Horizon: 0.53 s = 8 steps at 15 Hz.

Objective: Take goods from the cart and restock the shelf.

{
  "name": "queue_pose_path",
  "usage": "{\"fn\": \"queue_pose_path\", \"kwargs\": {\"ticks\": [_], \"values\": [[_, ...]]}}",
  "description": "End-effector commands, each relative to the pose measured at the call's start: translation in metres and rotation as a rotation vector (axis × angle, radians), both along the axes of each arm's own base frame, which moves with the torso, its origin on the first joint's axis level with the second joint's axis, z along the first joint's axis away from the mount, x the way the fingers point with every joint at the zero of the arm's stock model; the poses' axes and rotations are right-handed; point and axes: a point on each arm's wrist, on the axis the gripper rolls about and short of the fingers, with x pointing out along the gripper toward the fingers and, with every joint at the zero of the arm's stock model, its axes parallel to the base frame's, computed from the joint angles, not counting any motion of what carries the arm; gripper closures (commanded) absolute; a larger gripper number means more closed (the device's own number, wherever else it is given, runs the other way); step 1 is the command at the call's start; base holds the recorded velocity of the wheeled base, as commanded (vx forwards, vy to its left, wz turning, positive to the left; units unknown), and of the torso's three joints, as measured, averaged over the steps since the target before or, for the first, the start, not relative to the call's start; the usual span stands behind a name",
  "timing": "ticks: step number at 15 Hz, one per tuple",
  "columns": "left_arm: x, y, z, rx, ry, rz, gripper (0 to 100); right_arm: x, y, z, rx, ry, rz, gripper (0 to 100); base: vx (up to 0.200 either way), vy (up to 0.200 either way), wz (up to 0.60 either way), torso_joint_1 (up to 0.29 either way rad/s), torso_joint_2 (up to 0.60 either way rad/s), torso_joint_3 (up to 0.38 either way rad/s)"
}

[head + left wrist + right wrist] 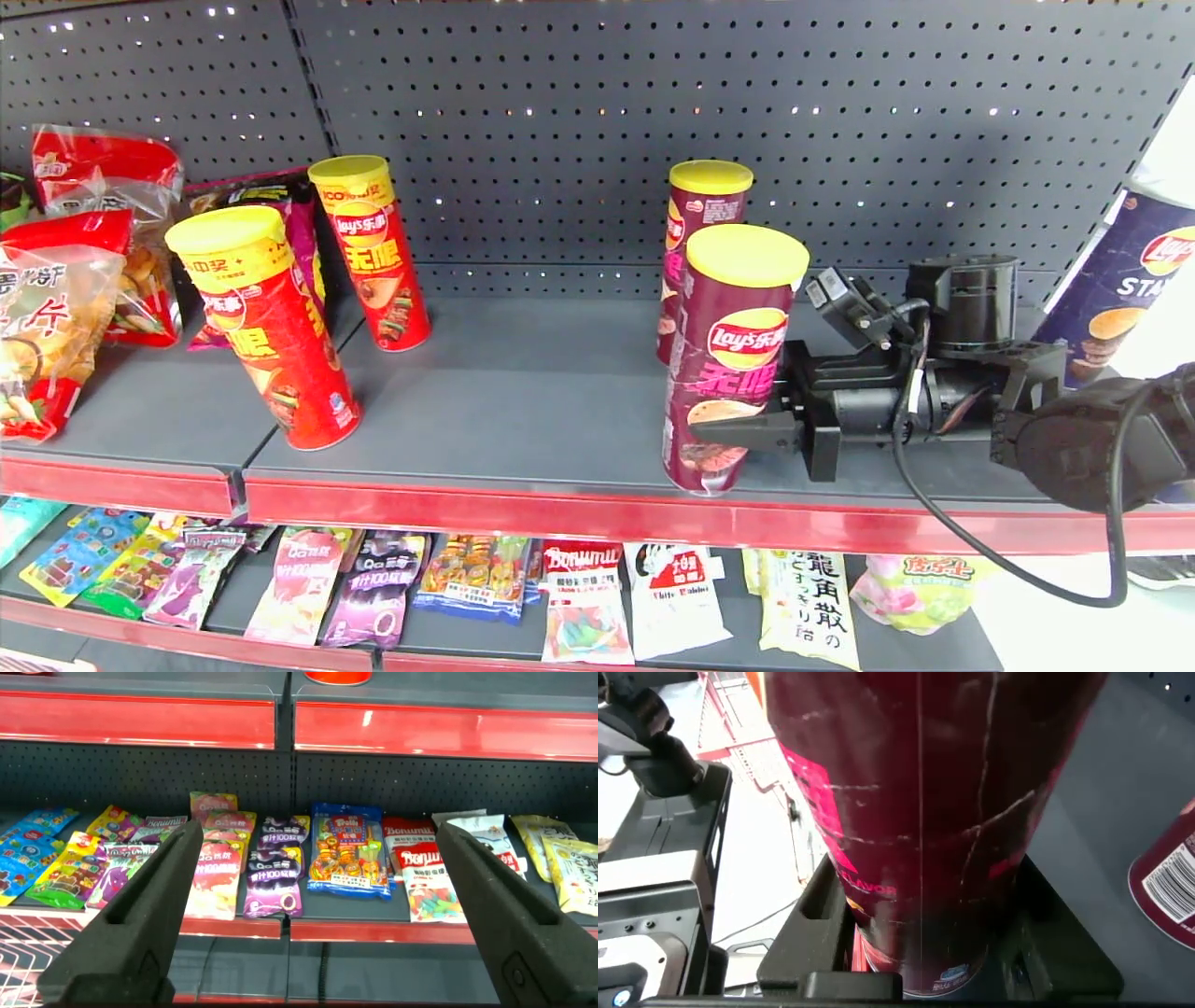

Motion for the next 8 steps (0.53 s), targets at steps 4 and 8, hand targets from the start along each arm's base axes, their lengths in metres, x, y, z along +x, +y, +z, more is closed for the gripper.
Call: {"fn": "queue_pose_path", "kwargs": {"ticks": [4,8], "values": [[0.0001,0.0000,0.0000,0.000,0.002,0.000,0,-0.0068,0.0036,0.0066,-0.015,-0.028,-0.045,100,0.000,0.000,0.00,0.000,0.00,0.000],[0.0001,0.0000,0.0000,0.000,0.002,0.000,0,-0.0118,0.0064,0.0041,-0.037,-0.025,-0.082,100,0.000,0.000,0.00,0.000,0.00,0.000]]}}
